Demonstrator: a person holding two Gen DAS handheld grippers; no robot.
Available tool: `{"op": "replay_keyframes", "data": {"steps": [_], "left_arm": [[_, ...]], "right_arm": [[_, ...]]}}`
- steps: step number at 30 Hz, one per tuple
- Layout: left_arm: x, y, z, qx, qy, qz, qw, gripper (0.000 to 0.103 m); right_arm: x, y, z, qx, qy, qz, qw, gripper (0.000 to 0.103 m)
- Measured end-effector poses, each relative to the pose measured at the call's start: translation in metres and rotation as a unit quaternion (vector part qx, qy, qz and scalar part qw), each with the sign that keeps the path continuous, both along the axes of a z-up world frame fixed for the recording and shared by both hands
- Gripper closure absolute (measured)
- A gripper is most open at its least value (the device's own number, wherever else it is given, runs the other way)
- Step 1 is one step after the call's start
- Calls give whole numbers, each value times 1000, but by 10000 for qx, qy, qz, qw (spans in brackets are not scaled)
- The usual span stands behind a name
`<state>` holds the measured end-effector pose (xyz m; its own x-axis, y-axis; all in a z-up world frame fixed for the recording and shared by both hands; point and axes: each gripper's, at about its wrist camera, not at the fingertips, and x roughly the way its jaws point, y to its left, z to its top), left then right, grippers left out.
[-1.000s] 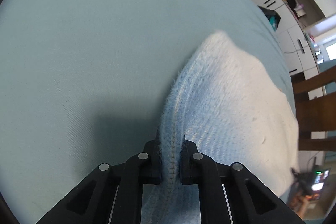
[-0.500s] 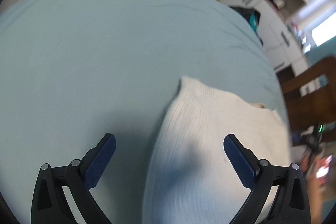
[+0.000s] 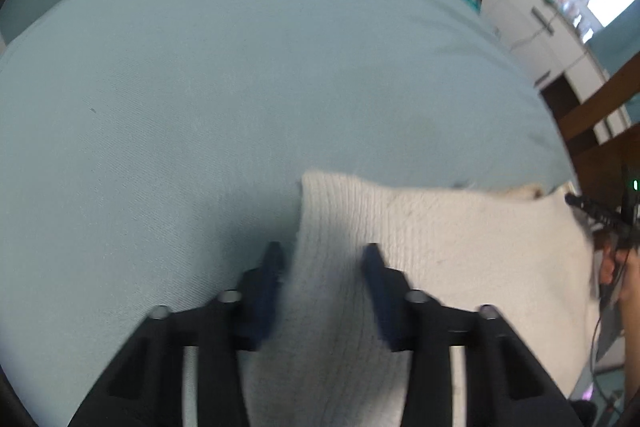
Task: Fold small clothes
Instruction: 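Open both grippers and press the folded sweater flat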
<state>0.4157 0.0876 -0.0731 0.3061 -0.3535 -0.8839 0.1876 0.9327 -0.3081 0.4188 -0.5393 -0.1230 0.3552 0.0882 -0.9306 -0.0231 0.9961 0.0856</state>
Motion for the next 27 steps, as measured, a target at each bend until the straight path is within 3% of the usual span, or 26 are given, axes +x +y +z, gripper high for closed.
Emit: {"op": "replay_keyframes", "data": {"steps": [2, 5, 9, 11, 13, 15, 17, 20, 21, 22, 23, 25, 26, 27], "left_arm": [[-6, 7, 17, -128, -325, 22, 9994, 93], [-13, 18, 47, -455, -993, 112, 9940, 98], [-7, 38, 69, -338, -1494, 949, 9836, 103], [8, 50, 63, -393, -1221, 1332, 9828, 103], [19, 54, 46, -268, -841, 1346, 9870, 103], [25, 52, 27, -513, -316, 1188, 9911, 103], [29, 51, 4, -932, 360, 1043, 9895, 103], [19, 51, 2, -866, 474, 649, 9930, 100], [16, 50, 3, -723, 452, 564, 9948, 99], [14, 51, 4, -631, 477, 542, 9954, 97], [11, 47, 5, -574, 529, 528, 9955, 89], [8, 41, 16, -572, 452, 505, 9961, 64], [8, 37, 22, -578, 352, 519, 9964, 28], [2, 39, 33, -607, 155, 562, 9965, 11]], "right_arm": [[-16, 4, 21, -101, -536, 78, 9985, 97], [-34, 6, 48, -73, -1048, -108, 9944, 98], [-22, 22, 65, -94, -1425, -207, 9895, 98], [-11, 24, 59, -216, -1431, -354, 9888, 98], [-6, 20, 51, -305, -1353, -440, 9894, 98], [8, 23, 30, -573, -1069, -506, 9913, 98], [22, 11, 27, -819, -800, -560, 9918, 98], [27, 9, -8, -980, -126, -520, 9937, 98], [26, 12, -16, -1070, -7, -412, 9934, 97], [23, 15, -12, -1180, -194, -341, 9922, 91], [20, 16, -5, -1147, -270, -346, 9924, 86], [16, 11, 6, -809, -26, -537, 9953, 52], [10, 7, 19, -608, -81, -717, 9955, 52], [4, 4, 32, -516, -242, -881, 9945, 52]]}}
